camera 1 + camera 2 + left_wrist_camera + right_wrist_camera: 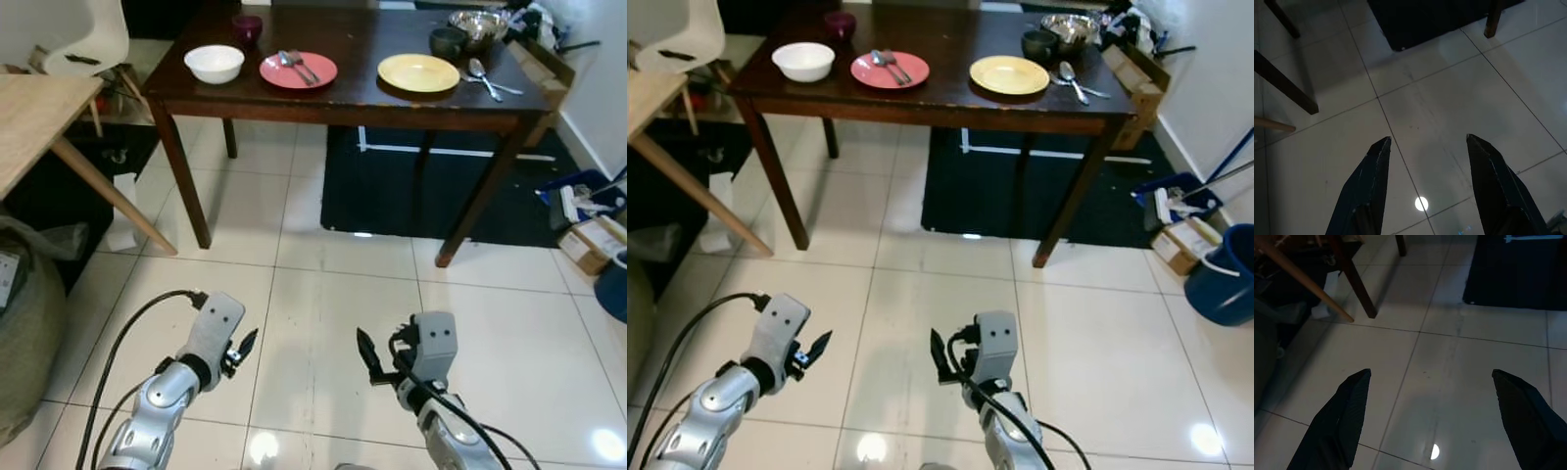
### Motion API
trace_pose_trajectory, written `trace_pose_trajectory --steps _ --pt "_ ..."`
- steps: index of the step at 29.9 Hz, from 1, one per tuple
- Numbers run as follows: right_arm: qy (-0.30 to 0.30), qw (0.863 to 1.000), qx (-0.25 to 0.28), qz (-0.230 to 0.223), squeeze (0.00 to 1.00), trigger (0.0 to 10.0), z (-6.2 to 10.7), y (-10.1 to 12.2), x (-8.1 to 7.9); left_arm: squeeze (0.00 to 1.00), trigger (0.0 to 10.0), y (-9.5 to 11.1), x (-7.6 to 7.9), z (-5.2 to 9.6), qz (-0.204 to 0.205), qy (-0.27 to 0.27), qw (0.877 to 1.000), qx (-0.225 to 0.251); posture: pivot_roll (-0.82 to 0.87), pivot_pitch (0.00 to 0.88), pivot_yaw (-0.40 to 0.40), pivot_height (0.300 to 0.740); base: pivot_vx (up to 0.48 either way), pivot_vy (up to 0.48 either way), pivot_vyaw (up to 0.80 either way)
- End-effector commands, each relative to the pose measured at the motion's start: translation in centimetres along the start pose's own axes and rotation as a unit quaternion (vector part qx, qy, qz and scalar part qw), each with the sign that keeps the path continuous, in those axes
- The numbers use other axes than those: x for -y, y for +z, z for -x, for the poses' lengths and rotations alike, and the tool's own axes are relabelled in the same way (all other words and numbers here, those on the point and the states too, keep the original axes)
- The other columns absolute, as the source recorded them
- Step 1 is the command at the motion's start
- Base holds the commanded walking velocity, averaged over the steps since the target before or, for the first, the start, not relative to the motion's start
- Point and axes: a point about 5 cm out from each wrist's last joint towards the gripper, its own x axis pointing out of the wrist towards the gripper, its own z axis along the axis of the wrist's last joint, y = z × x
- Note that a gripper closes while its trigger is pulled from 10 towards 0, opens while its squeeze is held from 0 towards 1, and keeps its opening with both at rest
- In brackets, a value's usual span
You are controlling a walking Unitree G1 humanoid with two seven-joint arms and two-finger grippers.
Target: Setting the table
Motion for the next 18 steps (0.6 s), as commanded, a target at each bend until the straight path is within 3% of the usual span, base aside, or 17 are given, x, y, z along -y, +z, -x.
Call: trace_pose_trajectory --steps 1,11,18 --pt "0.002 1.000 -0.008 0.000 0.00 10.0 0.1 -0.4 -0.2 0.00 10.0 0.0 -0.2 0.0 -0.007 0.006 1.000 0.002 -0.12 0.015 0.026 0.740 0.330 0.000 0.00" --pt "0.000 1.000 -0.005 -0.001 0.00 10.0 0.1 -0.3 -0.2 0.00 10.0 1.5 -0.5 -0.5 -0.025 0.012 0.999 0.032 -0.13 0.016 0.029 0.740 0.465 0.000 0.00" --pt "0.000 1.000 -0.004 -0.001 0.00 10.0 0.0 -0.2 -0.2 0.00 10.0 2.1 0.3 -0.4 -0.043 -0.005 0.998 0.049 -0.13 0.018 0.030 0.740 0.480 0.000 0.00"
